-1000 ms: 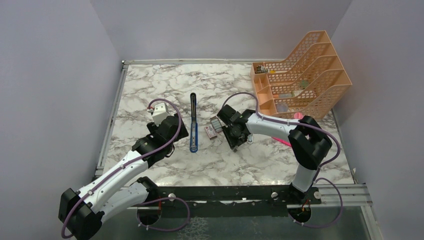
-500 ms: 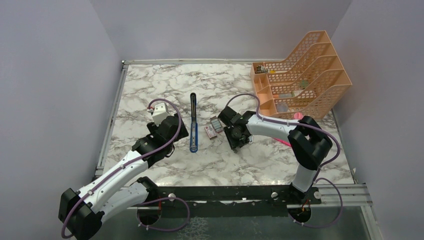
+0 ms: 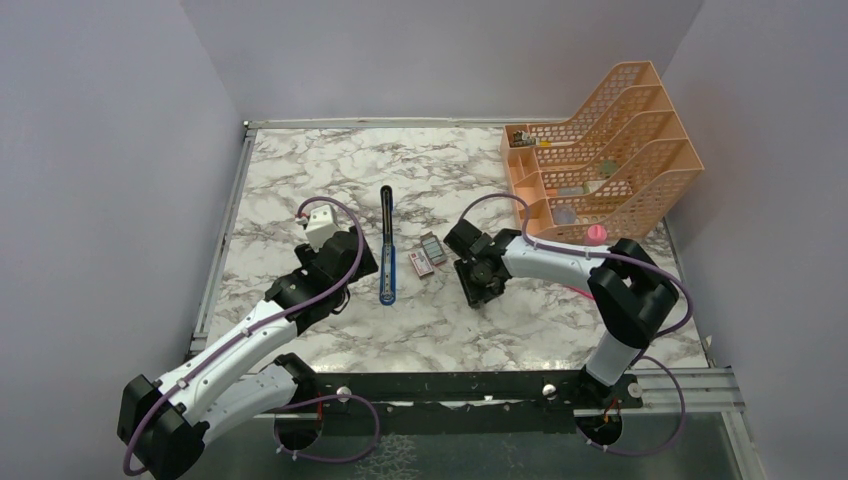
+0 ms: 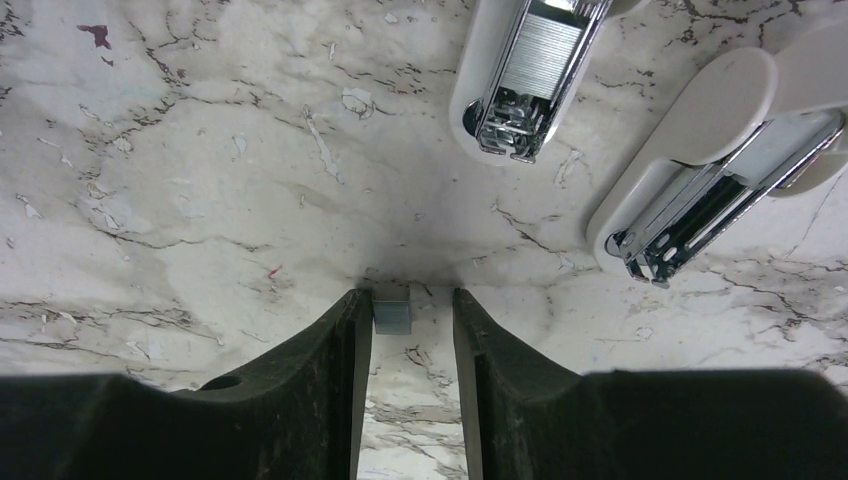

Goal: Load the staples into the stapler

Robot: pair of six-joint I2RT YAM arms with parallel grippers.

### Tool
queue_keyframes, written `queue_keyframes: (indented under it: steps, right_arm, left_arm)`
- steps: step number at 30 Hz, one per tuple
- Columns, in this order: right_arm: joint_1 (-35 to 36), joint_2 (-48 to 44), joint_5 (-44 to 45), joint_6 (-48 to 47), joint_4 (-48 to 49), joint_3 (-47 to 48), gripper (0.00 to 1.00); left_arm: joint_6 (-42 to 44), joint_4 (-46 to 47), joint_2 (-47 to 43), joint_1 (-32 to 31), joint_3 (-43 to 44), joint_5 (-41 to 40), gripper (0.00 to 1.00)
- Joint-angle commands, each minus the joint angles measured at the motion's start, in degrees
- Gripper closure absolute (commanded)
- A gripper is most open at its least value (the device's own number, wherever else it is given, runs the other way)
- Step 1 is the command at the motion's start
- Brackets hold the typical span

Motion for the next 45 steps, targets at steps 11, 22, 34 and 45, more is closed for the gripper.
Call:
queue_keyframes:
  steps: [11,22,34,45]
  right_arm:
    - [0.03,-0.27,-2.03,2.24,2.10,-1.31,0.70]
    - [0.02,0.00,-2.25,3.26,2.48,-0.80,0.69]
    - [-0.09,-4.37,4.54,7.40,2.63,-1.03,0.79]
    - [-7.59,-13.89,12.20,9.73,3.65,-1.24,0.77]
  left_arm:
    - [0.04,1.57,0.75,0.22,0.37,1.22,0.14]
    - [0.22,1.63,1.02,0.25,0.35,1.22,0.14]
    - [0.26,1.62,0.35,0.22,0.06,1.35,0.14]
    - [0.25,1.64,0.57,0.26,0.10,1.50,0.14]
